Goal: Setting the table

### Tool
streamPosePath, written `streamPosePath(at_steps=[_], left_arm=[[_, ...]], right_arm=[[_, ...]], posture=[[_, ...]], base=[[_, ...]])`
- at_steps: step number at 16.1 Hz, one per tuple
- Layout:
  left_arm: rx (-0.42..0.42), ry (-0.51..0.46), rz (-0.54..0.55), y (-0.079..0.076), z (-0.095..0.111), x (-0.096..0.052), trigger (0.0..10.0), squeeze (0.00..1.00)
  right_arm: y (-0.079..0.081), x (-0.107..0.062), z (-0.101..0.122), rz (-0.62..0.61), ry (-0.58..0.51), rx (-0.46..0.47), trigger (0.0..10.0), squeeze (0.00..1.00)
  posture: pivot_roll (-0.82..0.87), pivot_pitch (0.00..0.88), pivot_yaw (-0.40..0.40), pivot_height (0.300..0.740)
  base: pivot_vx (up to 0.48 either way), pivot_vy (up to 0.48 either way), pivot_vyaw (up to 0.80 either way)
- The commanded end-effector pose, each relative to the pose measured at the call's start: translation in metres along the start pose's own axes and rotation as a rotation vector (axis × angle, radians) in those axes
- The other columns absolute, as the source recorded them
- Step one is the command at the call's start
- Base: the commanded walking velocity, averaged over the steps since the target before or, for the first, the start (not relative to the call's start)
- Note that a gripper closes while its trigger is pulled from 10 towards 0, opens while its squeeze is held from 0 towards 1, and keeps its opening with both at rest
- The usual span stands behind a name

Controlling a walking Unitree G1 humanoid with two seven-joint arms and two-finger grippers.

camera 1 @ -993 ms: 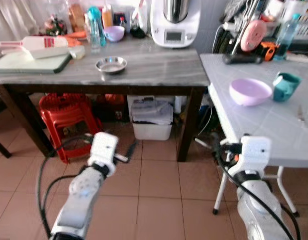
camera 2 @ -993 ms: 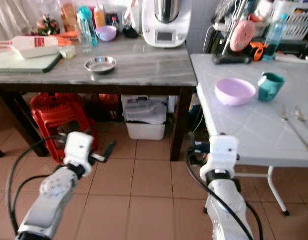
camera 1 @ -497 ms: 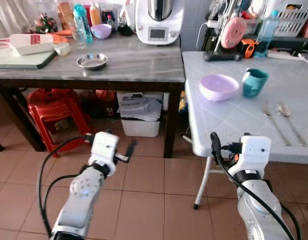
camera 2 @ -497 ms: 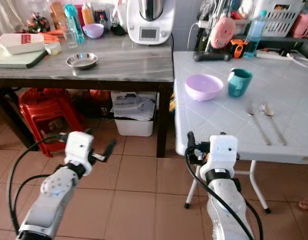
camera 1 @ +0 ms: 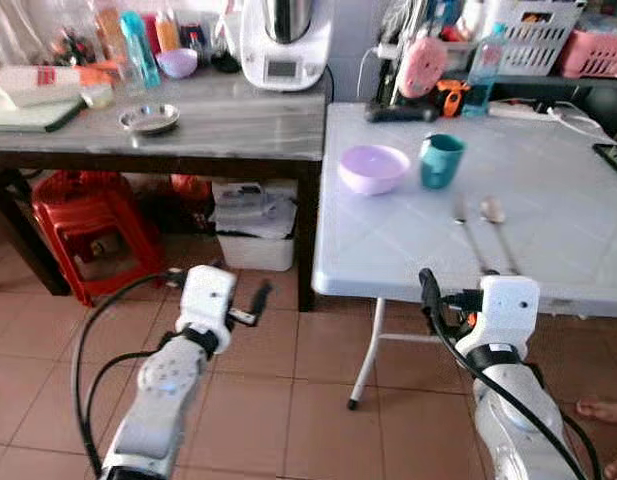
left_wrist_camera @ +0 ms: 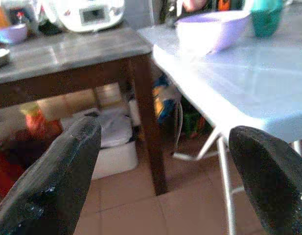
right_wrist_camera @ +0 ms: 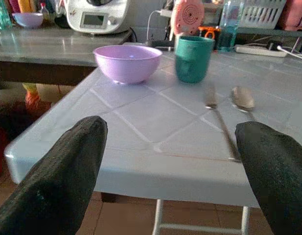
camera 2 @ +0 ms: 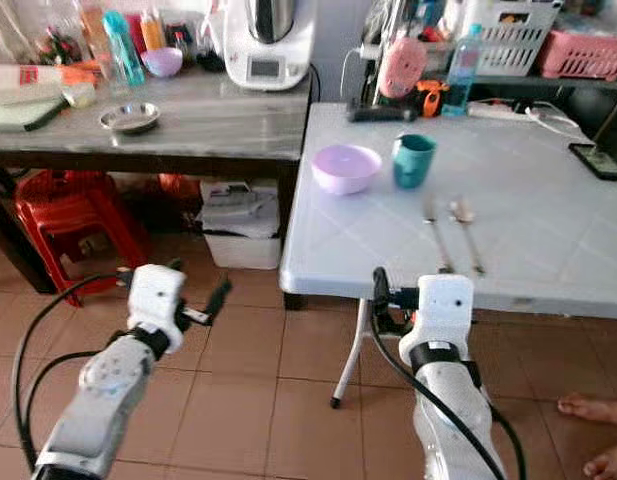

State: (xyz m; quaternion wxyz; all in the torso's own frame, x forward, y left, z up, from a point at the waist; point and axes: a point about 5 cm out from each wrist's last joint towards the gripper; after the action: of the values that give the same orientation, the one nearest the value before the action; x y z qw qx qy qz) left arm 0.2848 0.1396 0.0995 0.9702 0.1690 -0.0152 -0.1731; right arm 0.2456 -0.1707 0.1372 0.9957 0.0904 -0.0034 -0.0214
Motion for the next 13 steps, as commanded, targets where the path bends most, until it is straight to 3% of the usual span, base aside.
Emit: streamPosePath(at_steps=[1, 4, 13], left_arm=[[-0.016, -0.042, -0.036, -0.003, 0.008, 0.002, 10.0, 0.00], [-0.058, -0.068, -0.015, 0.004, 0.011, 0.002, 10.0, 0.00], [-0.090, -0.085, -0.072, -0.006, 0.014, 0.002, 10.0, 0.00]], right_arm=[[-0.005, -0.001, 0.001, -0.012, 0.003, 0.002, 10.0, 0.00], [-0.001, 0.001, 0.002, 0.012, -0.006, -0.012, 10.0, 0.00], [-0.001, 0.000, 0.001, 0.009, 0.001, -0.008, 10.0, 0.00]], posture=[[-0.06, 0.023, 0.027, 0.740], [-0.05, 0.020, 0.025, 0.740], [-0.06, 0.020, 0.022, 0.740]], base=[[0.000, 0.000, 0.00], [0.000, 0.000, 0.00], [0.335, 0.000, 0.00]])
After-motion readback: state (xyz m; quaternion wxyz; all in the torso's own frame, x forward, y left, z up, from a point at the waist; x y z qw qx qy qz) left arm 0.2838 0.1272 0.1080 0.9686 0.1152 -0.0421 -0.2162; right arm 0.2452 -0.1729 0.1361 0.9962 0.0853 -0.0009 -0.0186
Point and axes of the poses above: a point about 5 cm out from each wrist's last joint towards the gripper, its own x axis pointing out of the wrist towards the gripper, its own z axis along the axis of the wrist's last joint, y = z × x, and after that the axes turned 14 degrees about x, right-handed
